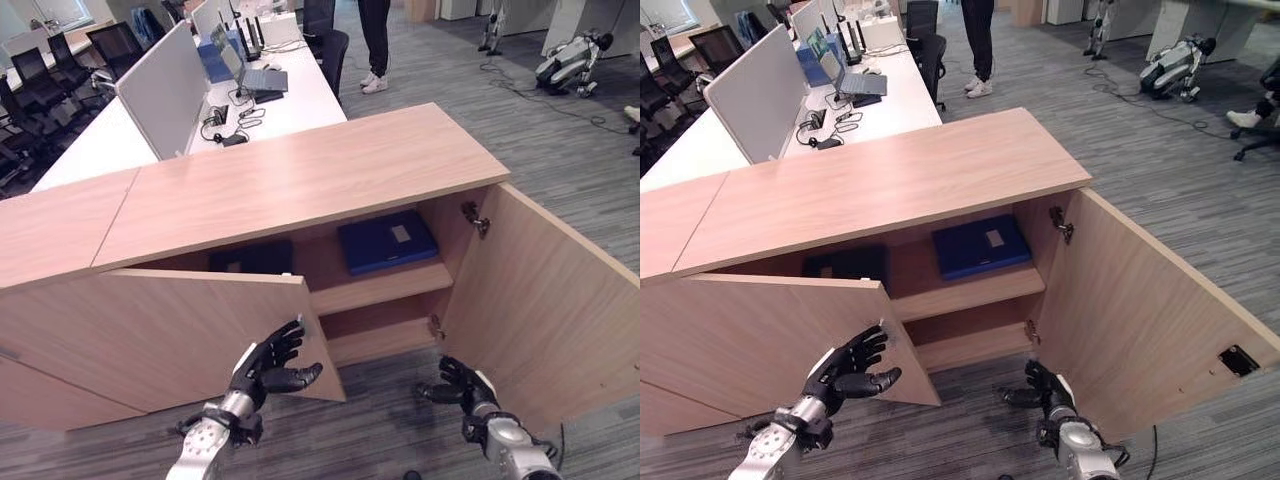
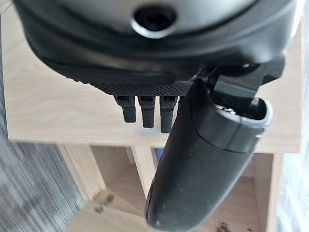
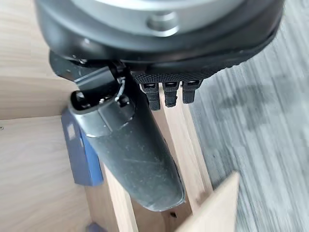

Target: Put the empty folder in the office cabinet

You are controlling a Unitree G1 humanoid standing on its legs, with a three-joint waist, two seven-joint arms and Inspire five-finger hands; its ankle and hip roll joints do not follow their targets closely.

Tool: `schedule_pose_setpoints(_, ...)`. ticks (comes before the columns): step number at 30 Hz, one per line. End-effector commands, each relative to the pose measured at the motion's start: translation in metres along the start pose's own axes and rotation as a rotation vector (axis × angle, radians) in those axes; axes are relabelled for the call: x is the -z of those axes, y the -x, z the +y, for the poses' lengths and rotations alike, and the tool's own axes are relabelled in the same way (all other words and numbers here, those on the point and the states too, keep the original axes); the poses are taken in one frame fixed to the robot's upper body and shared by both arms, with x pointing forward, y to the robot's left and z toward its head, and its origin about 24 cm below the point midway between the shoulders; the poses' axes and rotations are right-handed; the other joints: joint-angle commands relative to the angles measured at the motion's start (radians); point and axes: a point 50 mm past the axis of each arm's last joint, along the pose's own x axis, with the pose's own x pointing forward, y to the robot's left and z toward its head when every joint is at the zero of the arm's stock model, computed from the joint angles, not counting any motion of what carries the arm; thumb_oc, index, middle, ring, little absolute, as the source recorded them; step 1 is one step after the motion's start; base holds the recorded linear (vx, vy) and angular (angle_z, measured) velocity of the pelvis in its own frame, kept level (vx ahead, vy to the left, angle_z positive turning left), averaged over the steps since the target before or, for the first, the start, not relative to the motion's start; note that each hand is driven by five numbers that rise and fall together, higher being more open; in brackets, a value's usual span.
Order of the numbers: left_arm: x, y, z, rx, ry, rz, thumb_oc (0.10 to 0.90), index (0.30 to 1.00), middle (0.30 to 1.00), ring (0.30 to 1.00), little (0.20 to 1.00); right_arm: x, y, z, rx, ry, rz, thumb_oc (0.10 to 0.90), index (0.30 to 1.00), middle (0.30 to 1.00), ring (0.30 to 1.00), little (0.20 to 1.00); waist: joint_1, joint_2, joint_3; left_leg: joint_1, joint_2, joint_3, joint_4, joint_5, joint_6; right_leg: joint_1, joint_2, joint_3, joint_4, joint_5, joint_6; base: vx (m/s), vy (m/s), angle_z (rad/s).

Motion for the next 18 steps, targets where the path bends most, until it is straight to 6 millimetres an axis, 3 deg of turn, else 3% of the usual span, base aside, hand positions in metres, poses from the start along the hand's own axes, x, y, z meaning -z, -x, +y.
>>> schedule_pose_setpoints(1, -0.049, -0.022, 0.024, -0.122, -0.129, -0.196, 0.800, 0.900, 0.900, 0.900, 0.900, -0.039, -0.006, 0.022, -0.090, -0.009, -0.182, 0.800, 0.900, 0.900, 0.900, 0.900, -0.028, -0.059, -0.062, -0.044, -0.027, 0.015, -0.013, 0.030, -0.010, 0.089, -0.080, -0.050, -0.082, -0.059, 0.113, 0.04, 0.045, -0.12)
schedule_pose_setpoints(3, -0.062, -0.034, 0.048, -0.208, -0.257, -0.166, 0.800, 0.900, 0.900, 0.900, 0.900, -0.036, -0.003, 0.021, -0.099, -0.014, -0.181, 0.800, 0.900, 0.900, 0.900, 0.900, -0.047, -0.064, -0.067, -0.042, -0.027, 0.022, -0.017, 0.027, -0.011, 0.086, -0.080, -0.045, -0.082, -0.055, 0.116, 0.06, 0.068, -0.18)
schedule_pose_setpoints(4, -0.073, -0.041, 0.075, -0.307, -0.344, -0.116, 0.800, 0.900, 0.900, 0.900, 0.900, -0.033, 0.002, 0.020, -0.115, -0.026, -0.189, 0.800, 0.900, 0.900, 0.900, 0.900, -0.071, -0.070, -0.074, -0.042, -0.030, 0.024, -0.021, 0.024, -0.011, 0.082, -0.082, -0.035, -0.082, -0.050, 0.124, 0.10, 0.111, -0.20)
schedule_pose_setpoints(5, -0.080, -0.043, 0.088, -0.353, -0.366, -0.104, 0.800, 0.900, 0.900, 0.900, 0.900, -0.030, 0.005, 0.019, -0.118, -0.039, -0.192, 0.800, 0.900, 0.900, 0.900, 0.900, -0.084, -0.072, -0.076, -0.041, -0.031, 0.027, -0.022, 0.023, -0.010, 0.080, -0.083, -0.030, -0.082, -0.048, 0.127, 0.08, 0.086, -0.12)
schedule_pose_setpoints(6, -0.081, -0.044, 0.088, -0.353, -0.367, -0.106, 0.800, 0.900, 0.900, 0.900, 0.900, -0.030, 0.005, 0.019, -0.118, -0.040, -0.192, 0.800, 0.900, 0.900, 0.900, 0.900, -0.083, -0.073, -0.075, -0.041, -0.032, 0.027, -0.022, 0.022, -0.010, 0.080, -0.084, -0.030, -0.082, -0.048, 0.128, 0.08, 0.099, -0.04)
schedule_pose_setpoints(7, -0.095, -0.042, 0.114, -0.444, -0.405, -0.081, 0.800, 0.900, 0.900, 0.900, 0.900, -0.030, 0.010, 0.015, -0.125, -0.074, -0.214, 0.800, 0.900, 0.900, 0.900, 0.900, -0.106, -0.077, -0.080, -0.036, -0.033, 0.035, -0.026, 0.019, -0.011, 0.078, -0.086, -0.021, -0.082, -0.042, 0.135, 0.06, 0.073, -0.15)
schedule_pose_setpoints(8, -0.096, -0.043, 0.115, -0.443, -0.406, -0.082, 0.800, 0.900, 0.900, 0.900, 0.900, -0.030, 0.010, 0.015, -0.124, -0.075, -0.214, 0.800, 0.900, 0.900, 0.900, 0.900, -0.105, -0.077, -0.079, -0.036, -0.033, 0.035, -0.026, 0.019, -0.011, 0.078, -0.086, -0.021, -0.082, -0.043, 0.135, 0.08, 0.104, -0.12)
schedule_pose_setpoints(10, -0.108, -0.038, 0.136, -0.524, -0.405, -0.069, 0.800, 0.900, 0.900, 0.900, 0.900, -0.032, 0.015, 0.010, -0.129, -0.082, -0.239, 0.800, 0.900, 0.900, 0.900, 0.900, -0.123, -0.086, -0.083, -0.036, -0.034, 0.047, -0.026, 0.012, -0.010, 0.067, -0.086, -0.008, -0.081, -0.035, 0.141, 0.04, 0.088, -0.14)
schedule_pose_setpoints(14, -0.148, -0.019, 0.177, -0.672, -0.389, -0.106, 0.800, 0.900, 0.900, 0.900, 0.900, -0.025, 0.023, -0.002, -0.109, -0.064, -0.237, 0.800, 0.900, 0.900, 0.900, 0.900, -0.155, -0.109, -0.088, -0.031, -0.039, 0.086, -0.026, -0.010, -0.001, 0.040, -0.093, 0.026, -0.075, -0.016, 0.161, 0.04, 0.116, -0.20)
schedule_pose_setpoints(17, -0.160, -0.014, 0.186, -0.715, -0.388, -0.121, 0.800, 0.900, 0.900, 0.900, 0.900, -0.023, 0.023, -0.004, -0.099, -0.068, -0.230, 0.800, 0.900, 0.900, 0.900, 0.900, -0.160, -0.116, -0.085, -0.027, -0.042, 0.101, -0.026, -0.018, 0.003, 0.032, -0.099, 0.036, -0.071, -0.009, 0.169, 0.03, 0.124, -0.29)
schedule_pose_setpoints(18, -0.173, -0.008, 0.195, -0.762, -0.375, -0.142, 0.800, 0.900, 0.900, 0.900, 0.900, -0.020, 0.023, -0.007, -0.088, -0.068, -0.219, 0.800, 0.900, 0.900, 0.900, 0.900, -0.169, -0.120, -0.082, -0.023, -0.048, 0.113, -0.026, -0.026, 0.007, 0.024, -0.108, 0.041, -0.066, 0.003, 0.180, 0.01, 0.088, -0.27)
